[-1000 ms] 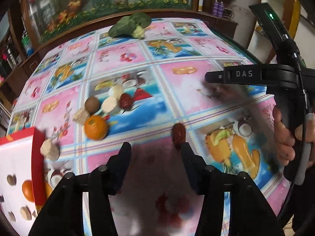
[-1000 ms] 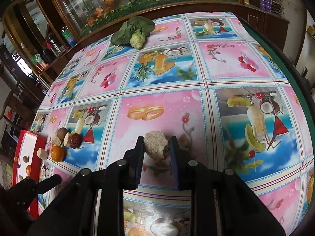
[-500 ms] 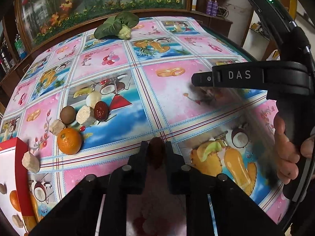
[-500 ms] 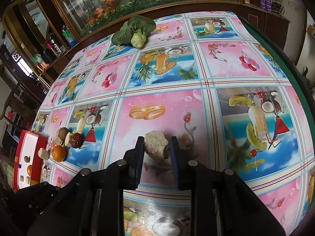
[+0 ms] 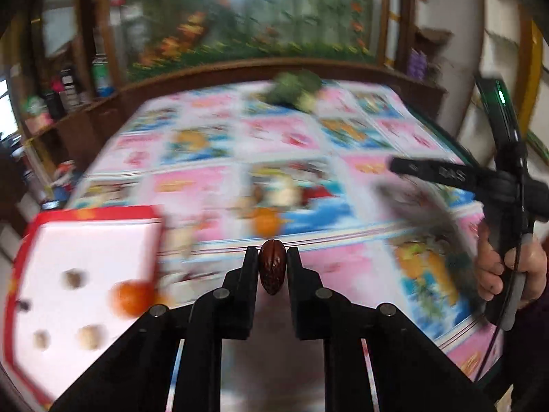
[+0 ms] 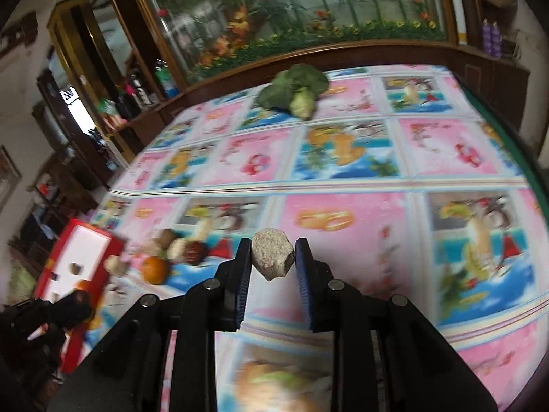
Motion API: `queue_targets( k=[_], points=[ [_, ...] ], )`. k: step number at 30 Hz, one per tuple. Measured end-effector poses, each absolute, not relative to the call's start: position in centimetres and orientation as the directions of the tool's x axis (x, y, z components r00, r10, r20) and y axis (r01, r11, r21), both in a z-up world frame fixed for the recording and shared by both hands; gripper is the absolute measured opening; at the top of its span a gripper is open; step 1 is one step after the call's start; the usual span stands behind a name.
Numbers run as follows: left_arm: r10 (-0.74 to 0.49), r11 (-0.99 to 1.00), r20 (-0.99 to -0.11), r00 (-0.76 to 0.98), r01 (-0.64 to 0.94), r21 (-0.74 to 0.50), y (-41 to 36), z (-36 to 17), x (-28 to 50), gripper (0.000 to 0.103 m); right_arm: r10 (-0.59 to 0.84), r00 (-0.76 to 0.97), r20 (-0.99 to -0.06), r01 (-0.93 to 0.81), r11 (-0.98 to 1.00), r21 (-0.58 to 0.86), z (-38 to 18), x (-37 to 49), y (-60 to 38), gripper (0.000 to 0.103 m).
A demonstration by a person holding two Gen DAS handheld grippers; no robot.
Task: Organize fruits
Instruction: 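Grasp a red date with the left tool while the right tool carries the cake toward the box, then lower the date and the square cake into the white box and open both tools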
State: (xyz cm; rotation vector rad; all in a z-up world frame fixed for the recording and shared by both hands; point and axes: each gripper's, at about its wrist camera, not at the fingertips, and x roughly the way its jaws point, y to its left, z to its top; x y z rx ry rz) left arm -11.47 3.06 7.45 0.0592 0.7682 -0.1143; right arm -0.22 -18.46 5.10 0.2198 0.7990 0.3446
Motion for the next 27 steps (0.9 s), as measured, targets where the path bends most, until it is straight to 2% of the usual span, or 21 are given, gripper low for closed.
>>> queue_targets(
  k=[6, 11, 19, 27],
  points=[
    [0.098, 0.993, -0.67, 0.736, -0.114, 0.02, 13.5, 8.7, -14.5, 0.015, 0.529, 0.589, -0.611, -0.366, 0.849, 0.382, 5.7, -2.3, -11.0, 0.028],
    [0.193, 0.973, -0.672, 0.714, -0.225, 0.04, 19.0, 7.9, -16.8, 0.015, 0.661, 0.494, -0.565, -0.519, 0.745, 0.419, 6.2, -4.3, -2.4, 0.028],
    [0.25, 0.947, -0.69, 0.679, -0.321, 0.027, 24.0, 6.1, -18.0, 0.015, 0.75, 0.31, -0.584, -0.657, 0.613, 0.439, 5.4, -7.4, 9.2, 0.028],
    [0.21, 0.958, -0.709, 0.673, -0.288, 0.011, 25.0, 4.8, -18.8, 0.015, 0.729, 0.198, -0.655, -0.794, 0.511, 0.328, 4.0, -12.7, 14.2, 0.028]
  ],
)
